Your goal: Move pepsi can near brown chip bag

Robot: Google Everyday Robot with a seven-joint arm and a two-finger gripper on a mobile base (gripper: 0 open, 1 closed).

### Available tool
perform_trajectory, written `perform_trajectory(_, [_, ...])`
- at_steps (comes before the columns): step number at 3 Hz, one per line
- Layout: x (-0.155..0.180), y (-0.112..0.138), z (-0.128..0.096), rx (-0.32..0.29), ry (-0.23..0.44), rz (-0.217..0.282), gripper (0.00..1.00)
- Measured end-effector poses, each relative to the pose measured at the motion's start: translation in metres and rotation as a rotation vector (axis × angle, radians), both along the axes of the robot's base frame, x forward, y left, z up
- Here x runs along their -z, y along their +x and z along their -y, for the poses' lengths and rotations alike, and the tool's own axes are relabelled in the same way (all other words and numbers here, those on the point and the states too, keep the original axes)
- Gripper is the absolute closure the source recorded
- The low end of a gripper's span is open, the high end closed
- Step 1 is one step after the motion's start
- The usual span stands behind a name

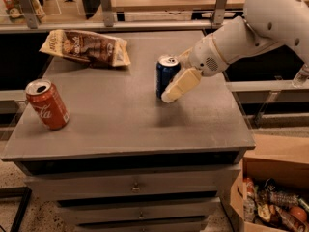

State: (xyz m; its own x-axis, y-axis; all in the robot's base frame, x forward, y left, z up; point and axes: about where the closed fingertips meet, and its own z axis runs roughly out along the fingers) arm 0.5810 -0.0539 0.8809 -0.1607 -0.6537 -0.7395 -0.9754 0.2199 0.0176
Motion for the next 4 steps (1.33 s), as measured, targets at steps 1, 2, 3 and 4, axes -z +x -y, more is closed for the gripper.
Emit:
perform_trajectory(1, [0.008,0.01,-0.012,-0.034,0.024,0.005,0.41])
perform_trajectory(2, [0.006,0.027,-0.03,-0.056,0.086,0.012,0.64])
perform_trajectory(3, [-0.002,0.041,-0.05,-0.058,0.162,-0.016,0.88])
perform_trajectory(4, [-0.02,0.052,-0.069,-0.074,0.22,-0.019,1.0])
